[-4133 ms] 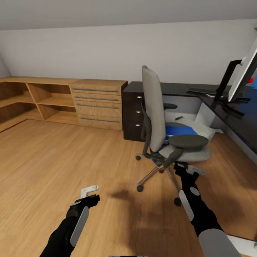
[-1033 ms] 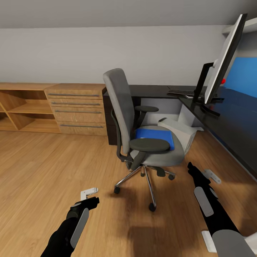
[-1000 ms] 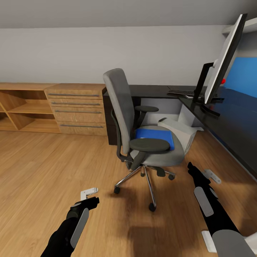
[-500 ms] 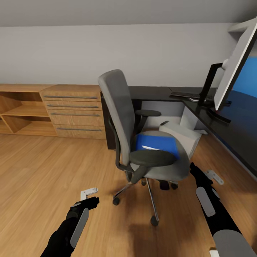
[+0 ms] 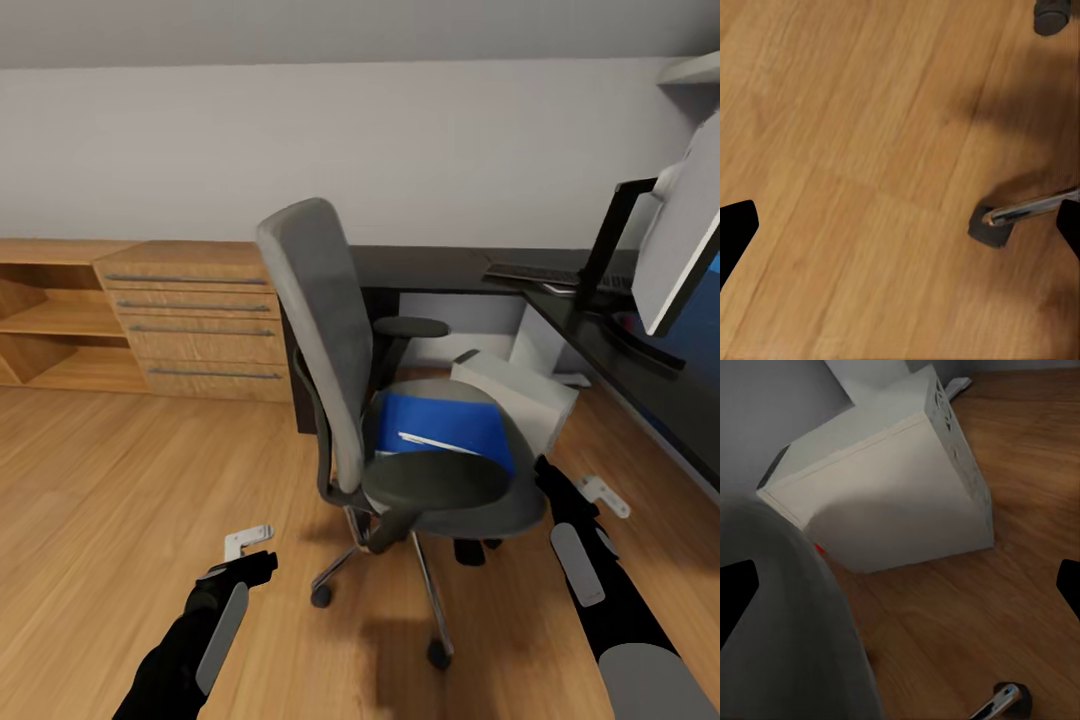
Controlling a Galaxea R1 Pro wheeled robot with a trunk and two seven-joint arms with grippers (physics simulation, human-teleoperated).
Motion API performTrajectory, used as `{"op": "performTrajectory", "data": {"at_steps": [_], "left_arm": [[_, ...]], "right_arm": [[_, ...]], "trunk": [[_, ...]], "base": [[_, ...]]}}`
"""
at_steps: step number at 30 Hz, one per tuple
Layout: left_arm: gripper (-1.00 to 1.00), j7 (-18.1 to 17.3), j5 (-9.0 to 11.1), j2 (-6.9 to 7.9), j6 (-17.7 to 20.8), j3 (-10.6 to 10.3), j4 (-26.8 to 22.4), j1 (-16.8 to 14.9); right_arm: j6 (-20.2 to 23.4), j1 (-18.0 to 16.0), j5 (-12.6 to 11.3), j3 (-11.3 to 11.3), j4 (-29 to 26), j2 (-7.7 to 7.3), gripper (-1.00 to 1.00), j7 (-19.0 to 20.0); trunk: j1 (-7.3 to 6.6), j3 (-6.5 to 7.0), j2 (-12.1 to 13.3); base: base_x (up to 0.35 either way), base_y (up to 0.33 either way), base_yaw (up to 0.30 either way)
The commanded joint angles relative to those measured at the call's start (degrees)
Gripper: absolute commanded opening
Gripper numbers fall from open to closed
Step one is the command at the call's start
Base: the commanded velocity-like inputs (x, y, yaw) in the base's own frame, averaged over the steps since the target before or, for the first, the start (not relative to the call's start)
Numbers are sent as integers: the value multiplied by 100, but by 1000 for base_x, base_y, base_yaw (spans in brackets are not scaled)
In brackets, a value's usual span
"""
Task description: In the bedroom, organize the workspace by keeping the computer under the desk, ensuring the monitor is on the desk, placing the keyboard on the desk next to the monitor, placing the mouse on the desk next to the keyboard, moving the folder from the swivel chair onto the desk next to the mouse, stacking the notebook on top of the folder with the pen on top of the notebook, and positioning the swivel chair next to the desk.
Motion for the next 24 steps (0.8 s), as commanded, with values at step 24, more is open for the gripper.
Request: {"op": "performTrajectory", "data": {"at_steps": [24], "left_arm": [[100,66,61,17,13,-13,-27,-5]], "right_arm": [[-41,2,-111,27,13,4,100,-17]], "trunk": [[3,-6,-1]], "base": [[30,0,179]]}}
